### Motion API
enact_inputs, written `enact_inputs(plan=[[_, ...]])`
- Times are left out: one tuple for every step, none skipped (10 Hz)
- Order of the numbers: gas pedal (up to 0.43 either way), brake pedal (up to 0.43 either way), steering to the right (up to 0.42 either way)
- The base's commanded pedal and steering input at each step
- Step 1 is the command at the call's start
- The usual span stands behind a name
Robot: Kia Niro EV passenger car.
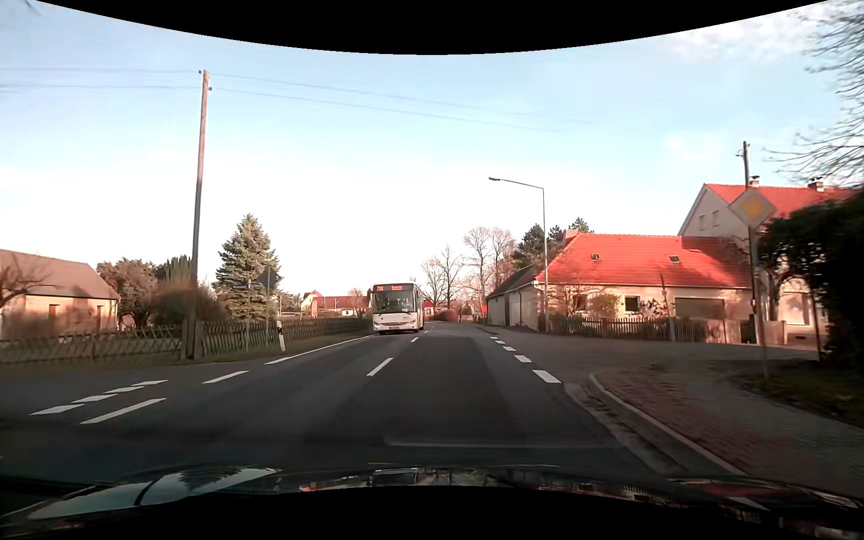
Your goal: Follow the waypoints while adhering to traffic rules and regulations
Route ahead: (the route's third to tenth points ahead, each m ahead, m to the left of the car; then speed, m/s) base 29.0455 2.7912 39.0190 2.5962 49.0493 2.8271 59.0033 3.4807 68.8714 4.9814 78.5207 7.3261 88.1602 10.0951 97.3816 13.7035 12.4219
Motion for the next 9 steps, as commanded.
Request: enact_inputs(plan=[[0.138,0.000,-0.004],[0.138,0.000,-0.005],[0.138,0.000,-0.005],[0.138,0.000,-0.004],[0.138,0.000,-0.005],[0.138,0.000,-0.004],[0.138,0.000,0.000],[0.150,0.000,0.000],[0.150,0.000,0.000]])
